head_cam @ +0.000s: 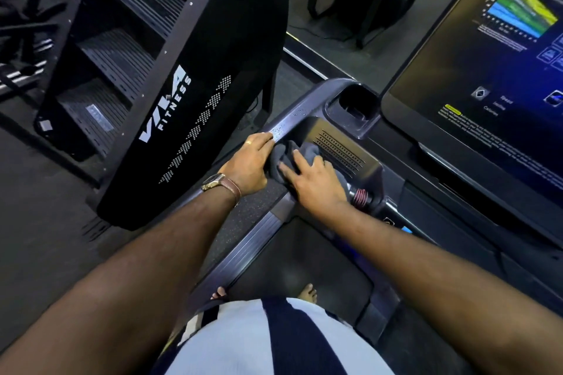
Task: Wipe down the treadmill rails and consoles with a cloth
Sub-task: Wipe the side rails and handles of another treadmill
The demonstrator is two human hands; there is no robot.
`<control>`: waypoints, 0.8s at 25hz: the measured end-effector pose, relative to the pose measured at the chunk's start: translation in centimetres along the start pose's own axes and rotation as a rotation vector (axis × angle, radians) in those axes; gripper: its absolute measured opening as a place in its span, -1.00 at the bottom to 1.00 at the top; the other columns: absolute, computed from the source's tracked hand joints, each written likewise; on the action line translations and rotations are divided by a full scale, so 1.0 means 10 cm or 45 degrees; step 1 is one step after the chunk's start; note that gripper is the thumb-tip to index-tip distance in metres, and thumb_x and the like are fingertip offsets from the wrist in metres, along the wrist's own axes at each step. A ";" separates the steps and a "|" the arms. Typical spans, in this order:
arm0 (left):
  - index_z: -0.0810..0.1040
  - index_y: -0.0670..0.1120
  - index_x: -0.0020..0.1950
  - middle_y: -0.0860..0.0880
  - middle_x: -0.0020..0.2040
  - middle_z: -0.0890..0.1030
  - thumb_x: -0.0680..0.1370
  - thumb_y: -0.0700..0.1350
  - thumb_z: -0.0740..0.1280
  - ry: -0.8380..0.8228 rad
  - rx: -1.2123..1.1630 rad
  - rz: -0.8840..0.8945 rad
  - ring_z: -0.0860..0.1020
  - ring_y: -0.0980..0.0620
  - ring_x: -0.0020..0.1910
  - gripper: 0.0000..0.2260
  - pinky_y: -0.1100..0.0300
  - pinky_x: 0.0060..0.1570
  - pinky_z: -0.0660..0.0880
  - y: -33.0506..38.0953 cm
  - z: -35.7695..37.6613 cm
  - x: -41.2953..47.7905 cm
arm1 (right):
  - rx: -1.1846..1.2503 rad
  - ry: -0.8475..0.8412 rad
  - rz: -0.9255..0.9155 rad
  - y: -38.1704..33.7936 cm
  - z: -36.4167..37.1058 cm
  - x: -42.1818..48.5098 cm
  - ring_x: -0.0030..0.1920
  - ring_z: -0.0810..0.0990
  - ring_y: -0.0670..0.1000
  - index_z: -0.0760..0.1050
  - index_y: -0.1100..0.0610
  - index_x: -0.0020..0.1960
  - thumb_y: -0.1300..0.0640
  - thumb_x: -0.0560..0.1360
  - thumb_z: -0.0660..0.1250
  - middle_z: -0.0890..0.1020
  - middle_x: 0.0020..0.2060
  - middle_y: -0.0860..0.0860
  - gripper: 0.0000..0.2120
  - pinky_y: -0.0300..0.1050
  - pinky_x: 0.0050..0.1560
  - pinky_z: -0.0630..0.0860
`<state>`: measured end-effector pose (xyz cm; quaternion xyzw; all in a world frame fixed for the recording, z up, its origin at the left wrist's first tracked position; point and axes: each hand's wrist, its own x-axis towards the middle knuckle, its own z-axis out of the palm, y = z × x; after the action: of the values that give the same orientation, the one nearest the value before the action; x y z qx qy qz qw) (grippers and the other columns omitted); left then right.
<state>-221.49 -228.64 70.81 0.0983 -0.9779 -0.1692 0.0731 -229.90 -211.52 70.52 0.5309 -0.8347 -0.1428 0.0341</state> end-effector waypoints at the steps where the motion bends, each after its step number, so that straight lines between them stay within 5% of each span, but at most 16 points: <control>1: 0.41 -0.32 0.34 -0.21 0.36 0.41 0.33 -0.30 0.34 0.009 -0.012 0.018 0.33 -0.17 0.38 -0.44 0.16 0.40 0.25 -0.01 0.00 0.00 | 0.003 0.062 -0.113 0.15 0.06 -0.16 0.01 0.50 0.28 0.35 -0.08 0.47 0.05 0.46 0.33 0.38 0.43 0.15 -0.42 0.13 -0.06 0.49; 3: 0.42 -0.31 0.32 -0.19 0.35 0.40 0.33 -0.33 0.33 0.017 -0.040 0.023 0.32 -0.15 0.37 -0.46 0.18 0.39 0.26 -0.02 0.01 -0.01 | 0.089 0.051 -0.030 0.38 0.06 -0.36 -0.02 0.53 0.26 0.32 -0.14 0.48 -0.09 0.50 0.29 0.44 0.39 0.10 -0.45 0.08 -0.09 0.53; 7: 0.41 -0.32 0.32 -0.20 0.33 0.41 0.32 -0.36 0.31 0.031 -0.049 0.045 0.32 -0.15 0.36 -0.46 0.15 0.37 0.31 -0.05 -0.01 -0.03 | 0.221 -0.072 0.730 -0.03 -0.10 -0.10 0.12 0.49 0.24 0.35 -0.14 0.44 -0.30 0.54 0.11 0.53 0.24 0.02 -0.48 0.15 0.08 0.42; 11: 0.45 -0.36 0.24 -0.27 0.21 0.48 0.36 -0.32 0.31 0.049 -0.014 0.153 0.42 -0.23 0.23 -0.56 0.05 0.32 0.38 -0.07 -0.01 -0.01 | 0.027 0.130 0.269 -0.31 0.12 -0.29 0.28 0.43 0.35 0.39 -0.15 0.44 -0.08 0.44 0.41 0.38 0.47 0.09 -0.43 0.22 0.26 0.30; 13: 0.43 -0.32 0.28 -0.24 0.27 0.43 0.39 -0.29 0.27 0.042 -0.017 0.129 0.39 -0.20 0.27 -0.55 0.10 0.37 0.30 -0.09 0.00 -0.02 | -0.018 0.172 0.131 0.00 0.14 -0.55 0.25 0.46 0.31 0.35 -0.19 0.46 -0.08 0.47 0.37 0.37 0.48 0.07 -0.43 0.15 0.22 0.36; 17: 0.43 -0.31 0.28 -0.23 0.28 0.42 0.38 -0.26 0.31 0.038 0.021 0.139 0.37 -0.20 0.28 -0.54 0.10 0.36 0.30 -0.08 -0.01 -0.03 | 0.231 -0.034 0.798 -0.02 -0.09 -0.13 0.18 0.46 0.27 0.20 -0.21 0.51 -0.34 0.51 0.08 0.49 0.32 0.03 -0.41 0.18 0.16 0.41; 20: 0.45 -0.32 0.24 -0.25 0.26 0.44 0.37 -0.27 0.31 0.038 -0.036 0.146 0.39 -0.22 0.25 -0.56 0.08 0.34 0.31 -0.10 -0.02 -0.03 | 0.206 -0.125 0.689 -0.38 -0.20 0.31 0.25 0.42 0.31 0.16 -0.23 0.52 -0.39 0.50 0.07 0.50 0.30 0.06 -0.38 0.30 0.32 0.21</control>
<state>-220.98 -229.57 70.57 0.0437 -0.9783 -0.1768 0.0987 -227.51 -216.23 71.06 0.2822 -0.9553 -0.0869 -0.0118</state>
